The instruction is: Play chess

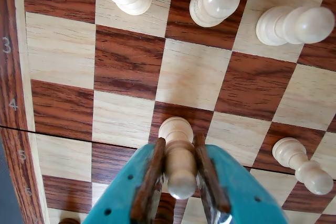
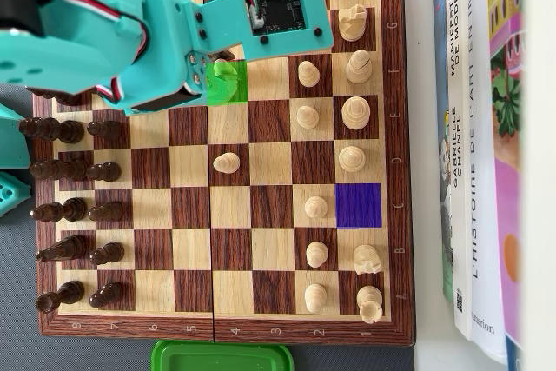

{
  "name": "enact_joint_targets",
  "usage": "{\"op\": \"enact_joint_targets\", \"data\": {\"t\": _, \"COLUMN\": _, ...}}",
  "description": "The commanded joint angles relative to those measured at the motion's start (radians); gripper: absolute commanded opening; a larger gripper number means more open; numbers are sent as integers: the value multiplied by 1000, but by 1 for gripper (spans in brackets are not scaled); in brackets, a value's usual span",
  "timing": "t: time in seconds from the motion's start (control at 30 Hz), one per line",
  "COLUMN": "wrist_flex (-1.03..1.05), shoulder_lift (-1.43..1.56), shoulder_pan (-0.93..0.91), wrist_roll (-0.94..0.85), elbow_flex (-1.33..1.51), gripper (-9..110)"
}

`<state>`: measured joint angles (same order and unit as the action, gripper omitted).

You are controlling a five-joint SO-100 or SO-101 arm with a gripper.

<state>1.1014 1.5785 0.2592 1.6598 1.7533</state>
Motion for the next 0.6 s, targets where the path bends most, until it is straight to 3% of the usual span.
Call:
{"op": "enact_joint_targets", "data": {"t": 0.0, "wrist_flex": -2, "shoulder_lift": 52, "shoulder_pan": -3, "wrist_roll": 2, "elbow_flex": 11, "gripper": 7}}
{"op": "enact_joint_targets", "data": {"t": 0.57, "wrist_flex": -5, "shoulder_lift": 74, "shoulder_pan": -2, "wrist_roll": 3, "elbow_flex": 18, "gripper": 7}}
